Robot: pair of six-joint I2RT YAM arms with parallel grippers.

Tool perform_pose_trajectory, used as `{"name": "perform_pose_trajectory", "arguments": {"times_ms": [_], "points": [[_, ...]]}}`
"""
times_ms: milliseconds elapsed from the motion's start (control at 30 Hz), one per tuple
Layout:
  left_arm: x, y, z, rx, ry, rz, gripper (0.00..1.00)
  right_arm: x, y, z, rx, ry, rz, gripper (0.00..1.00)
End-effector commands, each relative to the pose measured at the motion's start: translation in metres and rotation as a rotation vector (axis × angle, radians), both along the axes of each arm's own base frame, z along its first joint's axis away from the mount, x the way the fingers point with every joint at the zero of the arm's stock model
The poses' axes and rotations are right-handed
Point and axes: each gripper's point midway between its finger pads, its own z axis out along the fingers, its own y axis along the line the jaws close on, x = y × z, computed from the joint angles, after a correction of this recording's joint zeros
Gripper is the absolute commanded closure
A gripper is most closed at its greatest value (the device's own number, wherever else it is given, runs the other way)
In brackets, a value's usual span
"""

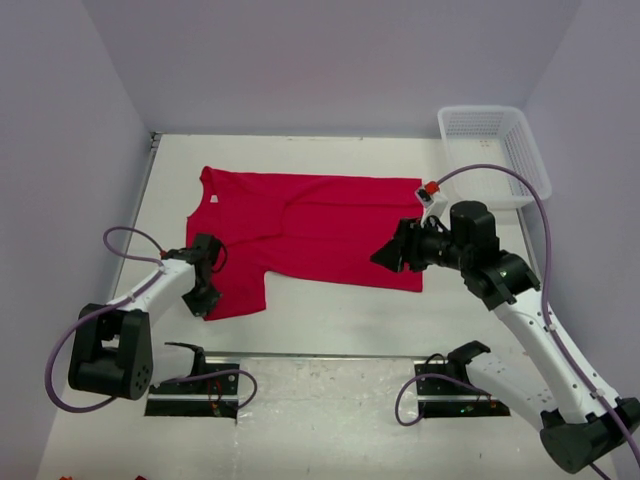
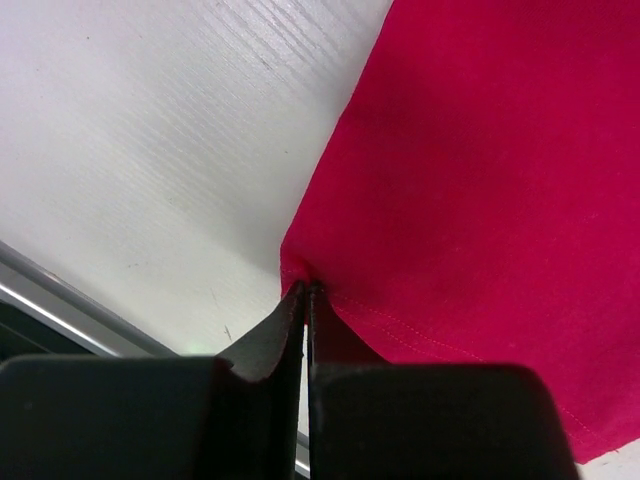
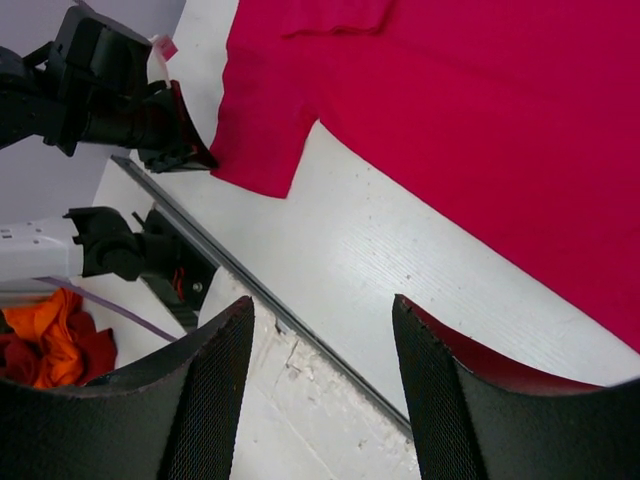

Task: Fold and stack the t-shirts
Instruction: Grap the side of the flattened tshirt closest away from the robot with both arms

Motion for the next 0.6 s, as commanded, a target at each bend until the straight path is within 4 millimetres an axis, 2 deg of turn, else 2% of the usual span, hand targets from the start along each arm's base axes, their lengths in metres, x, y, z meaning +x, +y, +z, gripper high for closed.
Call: {"name": "perform_pose_trajectory", "arguments": {"times_ms": [0,167,267,333,433,467,567], "points": [[0.038,-0.019,-0.028,-0.113,-0.153,0.035,1.00,0.008,-0.004,0.004,-0.003,0.013,-0.073,0.41],[0.034,-0.021,-0.026,-0.137,-0.135,0.032,1.00,0.027,-0.018,-0.030,-0.102,0.133,-0.214,0.41],[0.032,-0.023,-0.018,-0.150,-0.147,0.035,1.00,0.034,-0.018,-0.052,-0.135,0.226,-0.262,0.42],[0.034,-0.024,-0.006,-0.160,-0.176,0.031,1.00,0.037,-0.017,-0.063,-0.141,0.267,-0.284,0.42],[0.039,-0.024,0.015,-0.163,-0.228,0.028,1.00,0.045,-0.022,-0.091,-0.194,0.333,-0.349,0.42],[0.041,-0.025,0.025,-0.166,-0.250,0.025,1.00,0.046,-0.024,-0.106,-0.225,0.374,-0.367,0.41],[0.049,-0.025,0.046,-0.171,-0.308,0.021,1.00,0.046,-0.024,-0.128,-0.234,0.441,-0.401,0.41]]}}
